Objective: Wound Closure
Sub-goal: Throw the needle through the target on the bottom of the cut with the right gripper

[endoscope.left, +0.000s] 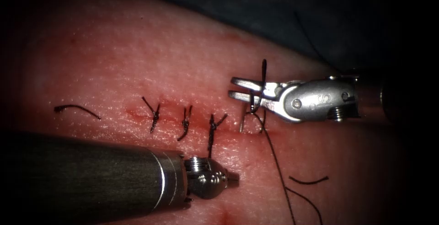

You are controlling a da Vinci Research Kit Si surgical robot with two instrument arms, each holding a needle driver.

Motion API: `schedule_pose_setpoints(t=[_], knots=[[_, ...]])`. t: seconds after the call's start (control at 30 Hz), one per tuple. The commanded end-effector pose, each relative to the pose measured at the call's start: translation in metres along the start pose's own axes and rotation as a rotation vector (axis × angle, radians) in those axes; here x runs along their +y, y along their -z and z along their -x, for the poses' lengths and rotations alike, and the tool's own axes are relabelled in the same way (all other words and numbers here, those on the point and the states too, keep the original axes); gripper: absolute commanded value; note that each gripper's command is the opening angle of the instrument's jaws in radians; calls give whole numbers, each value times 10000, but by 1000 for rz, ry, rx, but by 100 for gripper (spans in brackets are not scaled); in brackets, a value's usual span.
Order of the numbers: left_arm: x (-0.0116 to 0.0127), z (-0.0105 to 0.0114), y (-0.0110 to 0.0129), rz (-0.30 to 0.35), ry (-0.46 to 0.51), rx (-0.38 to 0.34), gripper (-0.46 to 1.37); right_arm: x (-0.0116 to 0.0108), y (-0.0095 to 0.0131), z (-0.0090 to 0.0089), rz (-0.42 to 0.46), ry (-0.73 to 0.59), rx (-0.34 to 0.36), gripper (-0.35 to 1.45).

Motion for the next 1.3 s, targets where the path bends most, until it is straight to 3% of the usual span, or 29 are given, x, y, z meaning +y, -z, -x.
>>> schedule_pose_setpoints(t=[0.03,0.73,1.3], knots=[[1,1,-1,0,-1,0,-35,2,2,1,-4,1,3,-35],[0,12,-15,-9,-9,0,-35,18,5,1,-8,-26,15,-35],[0,15,-12,-6,-13,0,-35,8,-12,-9,44,-197,-35,-35]])
